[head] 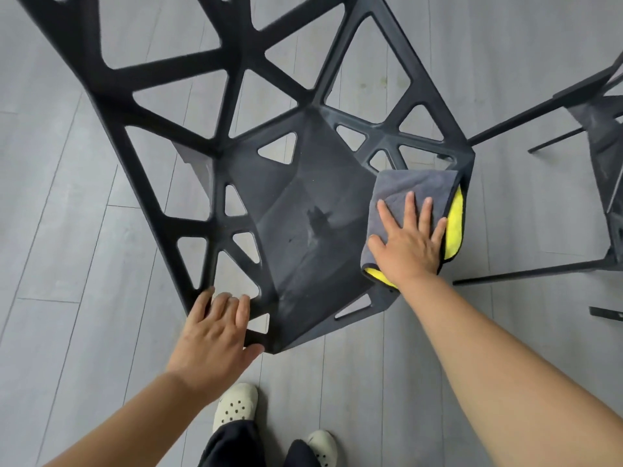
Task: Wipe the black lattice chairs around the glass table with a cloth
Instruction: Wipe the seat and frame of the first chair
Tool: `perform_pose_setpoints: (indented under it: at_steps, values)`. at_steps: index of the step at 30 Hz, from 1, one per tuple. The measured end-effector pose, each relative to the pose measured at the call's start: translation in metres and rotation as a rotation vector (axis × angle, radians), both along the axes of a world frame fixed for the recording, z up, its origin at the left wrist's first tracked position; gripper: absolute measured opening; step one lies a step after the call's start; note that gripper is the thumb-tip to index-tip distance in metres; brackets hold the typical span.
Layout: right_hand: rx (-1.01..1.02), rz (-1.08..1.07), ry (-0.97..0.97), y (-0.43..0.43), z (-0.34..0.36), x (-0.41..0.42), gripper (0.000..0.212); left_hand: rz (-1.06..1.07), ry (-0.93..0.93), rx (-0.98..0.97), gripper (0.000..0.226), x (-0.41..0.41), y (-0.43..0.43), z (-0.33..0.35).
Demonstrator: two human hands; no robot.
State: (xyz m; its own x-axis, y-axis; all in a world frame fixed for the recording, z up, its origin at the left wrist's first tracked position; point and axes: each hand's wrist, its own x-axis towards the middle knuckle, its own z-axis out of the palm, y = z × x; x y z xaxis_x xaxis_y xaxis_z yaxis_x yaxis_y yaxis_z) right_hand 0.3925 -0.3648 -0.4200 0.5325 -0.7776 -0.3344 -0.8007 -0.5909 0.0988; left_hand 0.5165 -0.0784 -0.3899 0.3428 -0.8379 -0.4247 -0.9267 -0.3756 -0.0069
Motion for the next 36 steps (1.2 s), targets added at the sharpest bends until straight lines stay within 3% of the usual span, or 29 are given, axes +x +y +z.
perform_pose_setpoints:
  at_steps: [6,13,18,21,25,30,36]
  values:
    - [0.006,0.155,-0.025,0.054,0.007,0.018,0.059,-0.034,-0.013,0.017,0.075,0.002,0.001,-0.002]
    - [0.204,0.445,-0.086,0.145,0.009,0.049,0.06,-0.053,0.023,0.079,0.079,0.004,0.002,0.004]
    - [0.228,0.583,-0.059,0.122,0.003,0.053,0.058,-0.111,0.03,0.143,0.082,0.008,-0.012,0.004]
    - [0.197,0.553,0.004,0.084,-0.001,0.062,0.058,-0.172,-0.049,0.127,0.086,0.016,-0.022,0.006]
    - [0.124,0.448,0.076,0.025,-0.003,0.067,0.06,-0.07,-0.059,0.134,0.088,0.023,-0.025,-0.001]
    - [-0.041,0.156,0.099,-0.011,-0.007,0.066,0.086,-0.038,0.064,0.053,0.085,0.028,-0.024,-0.008]
    - [-0.009,0.224,0.071,0.009,-0.014,0.085,0.077,-0.027,0.064,-0.043,0.083,0.028,-0.02,-0.019]
